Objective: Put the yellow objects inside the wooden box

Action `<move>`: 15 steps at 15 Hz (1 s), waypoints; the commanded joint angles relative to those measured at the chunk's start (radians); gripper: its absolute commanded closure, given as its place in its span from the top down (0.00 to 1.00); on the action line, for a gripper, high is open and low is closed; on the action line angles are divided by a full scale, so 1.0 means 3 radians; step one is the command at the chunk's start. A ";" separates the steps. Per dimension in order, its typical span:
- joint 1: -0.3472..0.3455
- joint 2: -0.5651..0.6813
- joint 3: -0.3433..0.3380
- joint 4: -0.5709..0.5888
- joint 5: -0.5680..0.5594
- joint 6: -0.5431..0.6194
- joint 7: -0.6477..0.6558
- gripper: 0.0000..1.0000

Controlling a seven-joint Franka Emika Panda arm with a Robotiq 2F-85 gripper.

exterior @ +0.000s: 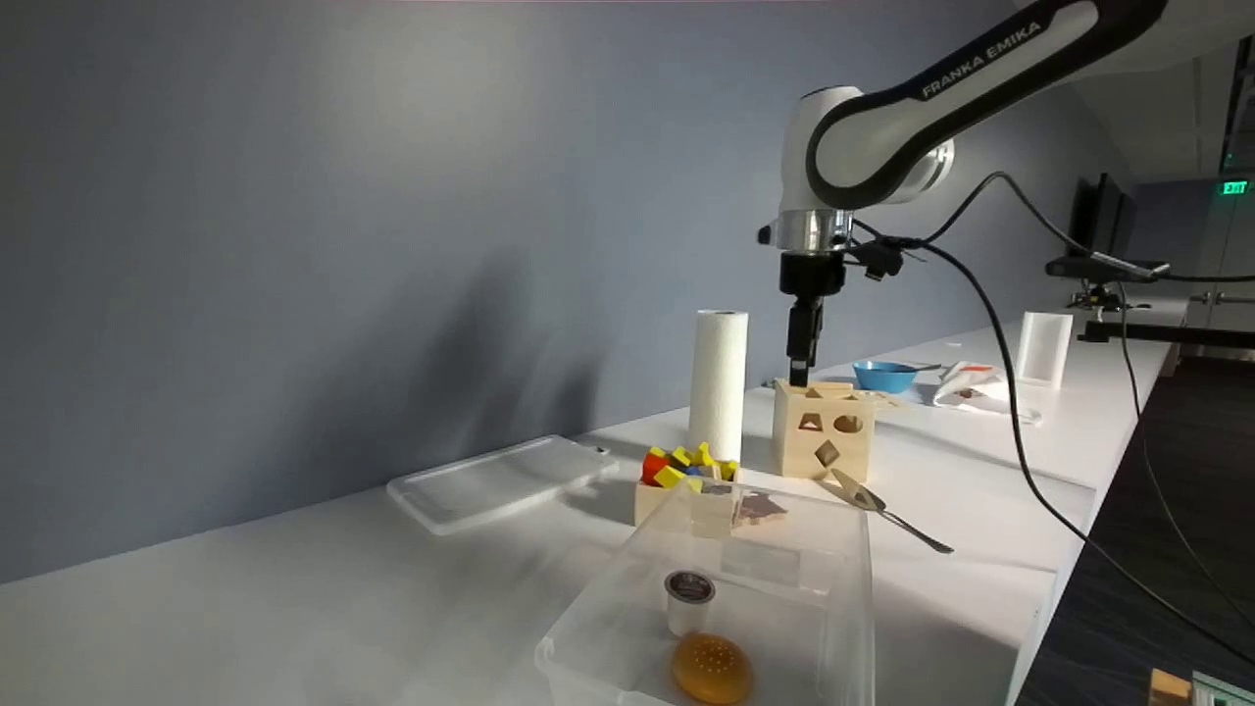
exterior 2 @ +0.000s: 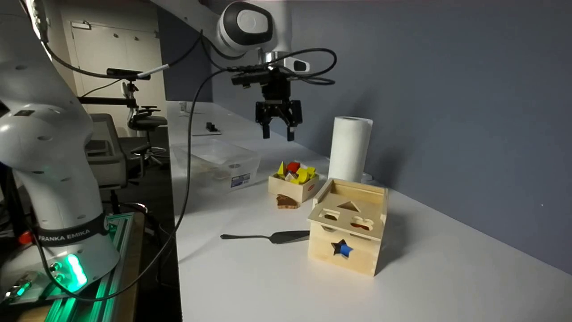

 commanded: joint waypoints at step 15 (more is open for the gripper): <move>0.0064 0.0692 0.0073 -0.0146 0.0929 0.1407 -0.0394 1.00</move>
